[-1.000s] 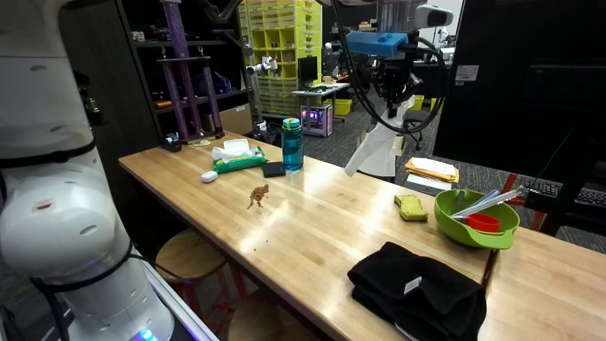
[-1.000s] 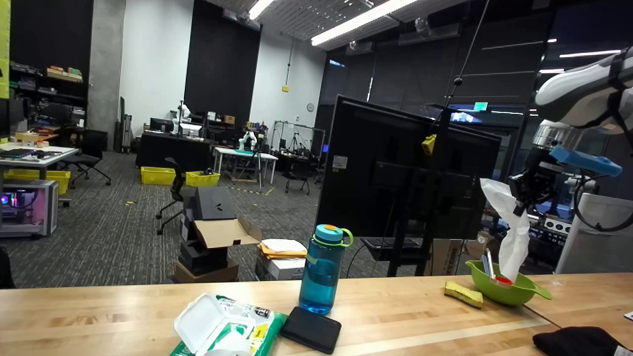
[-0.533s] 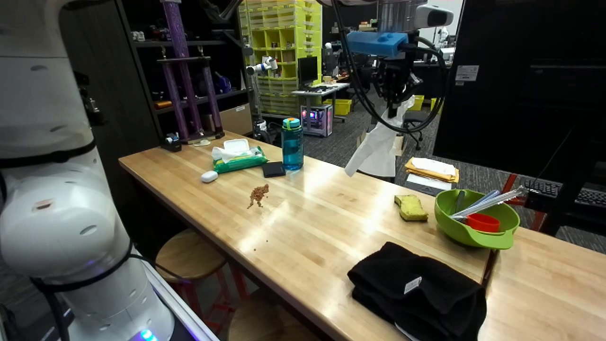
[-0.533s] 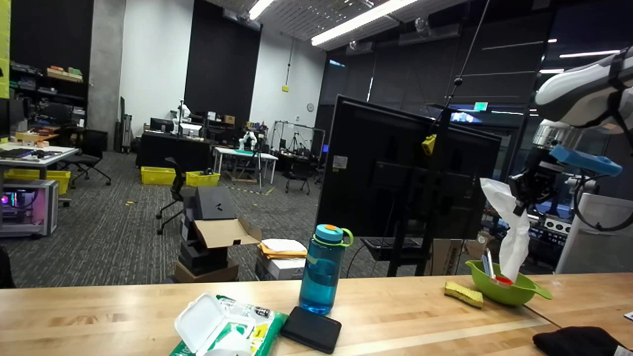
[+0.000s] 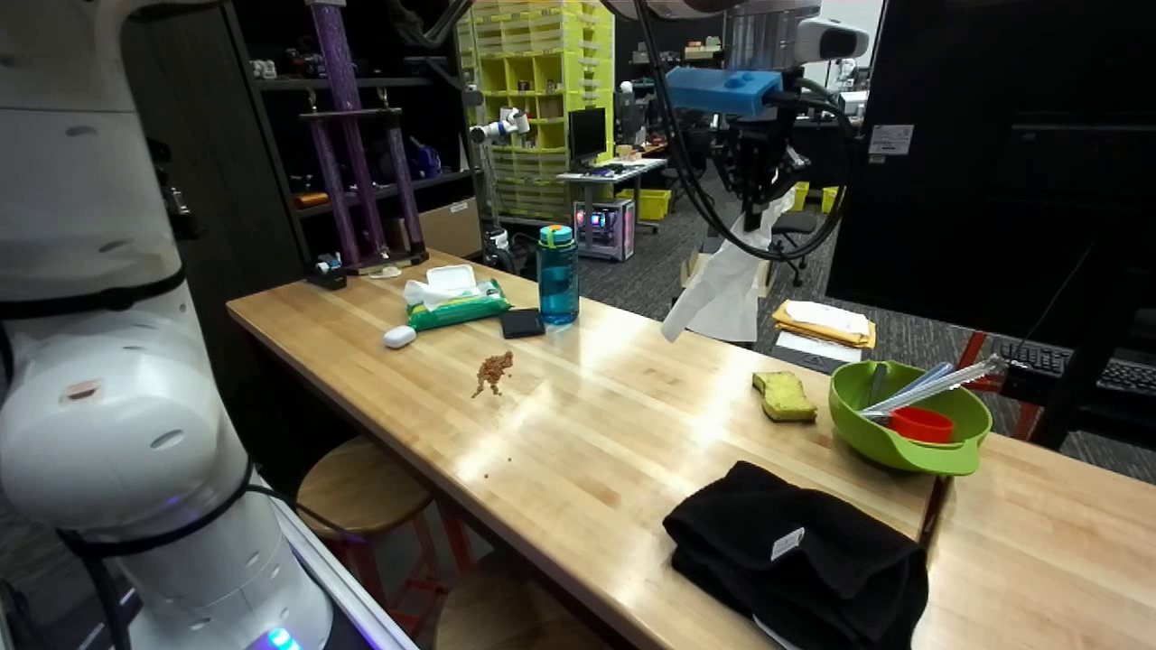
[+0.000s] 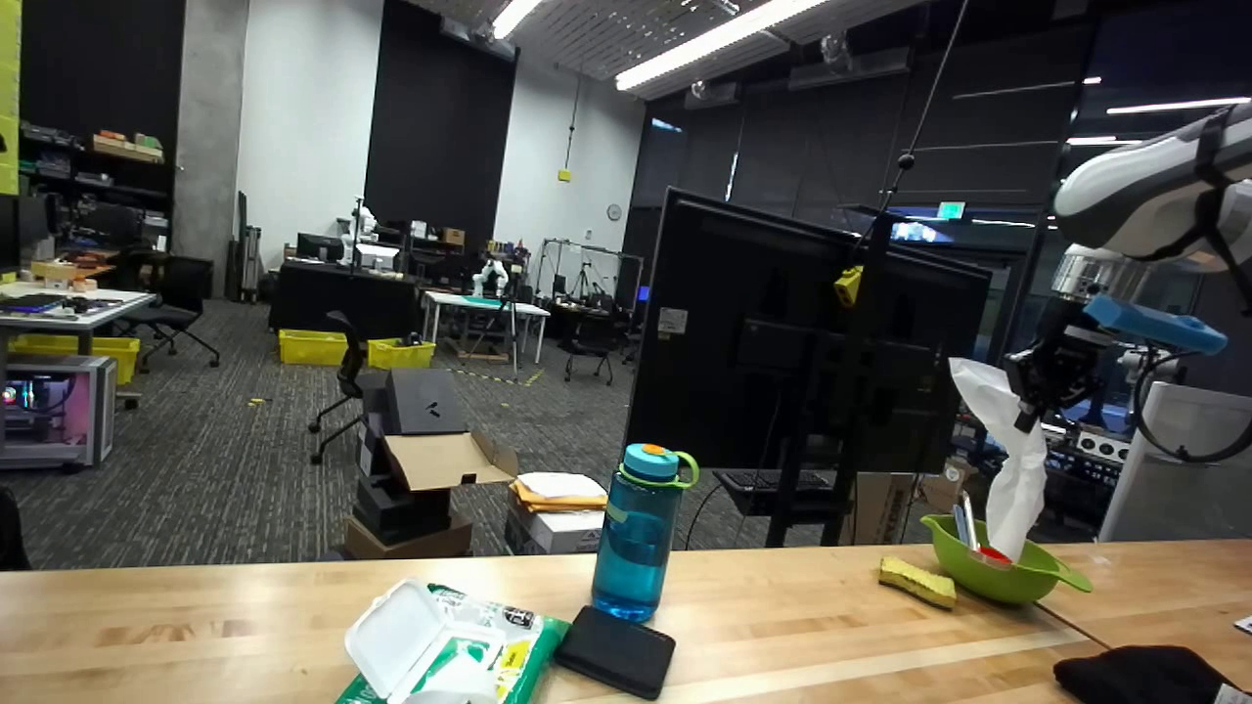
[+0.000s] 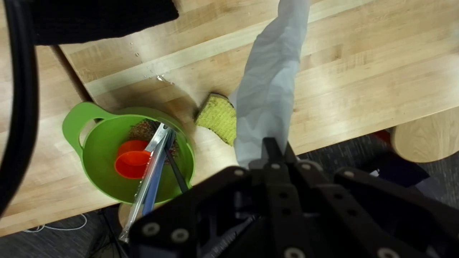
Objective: Put the tissue in the green bowl
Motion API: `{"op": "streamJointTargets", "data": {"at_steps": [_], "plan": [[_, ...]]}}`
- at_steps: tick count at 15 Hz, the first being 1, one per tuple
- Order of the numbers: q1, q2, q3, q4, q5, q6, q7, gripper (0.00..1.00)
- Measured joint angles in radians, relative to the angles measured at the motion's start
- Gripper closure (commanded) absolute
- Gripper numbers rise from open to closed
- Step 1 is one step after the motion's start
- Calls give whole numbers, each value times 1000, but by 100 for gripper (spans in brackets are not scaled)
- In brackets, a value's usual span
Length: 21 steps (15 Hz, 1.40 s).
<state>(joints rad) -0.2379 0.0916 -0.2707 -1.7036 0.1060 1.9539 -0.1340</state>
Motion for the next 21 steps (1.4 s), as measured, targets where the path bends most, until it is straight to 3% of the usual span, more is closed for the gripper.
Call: {"op": "streamJointTargets", "data": {"at_steps": [9, 21], "plan": [[-47, 127, 0, 126, 0, 78, 1, 100], [-163, 288, 1, 370, 1, 106, 7, 100]]}}
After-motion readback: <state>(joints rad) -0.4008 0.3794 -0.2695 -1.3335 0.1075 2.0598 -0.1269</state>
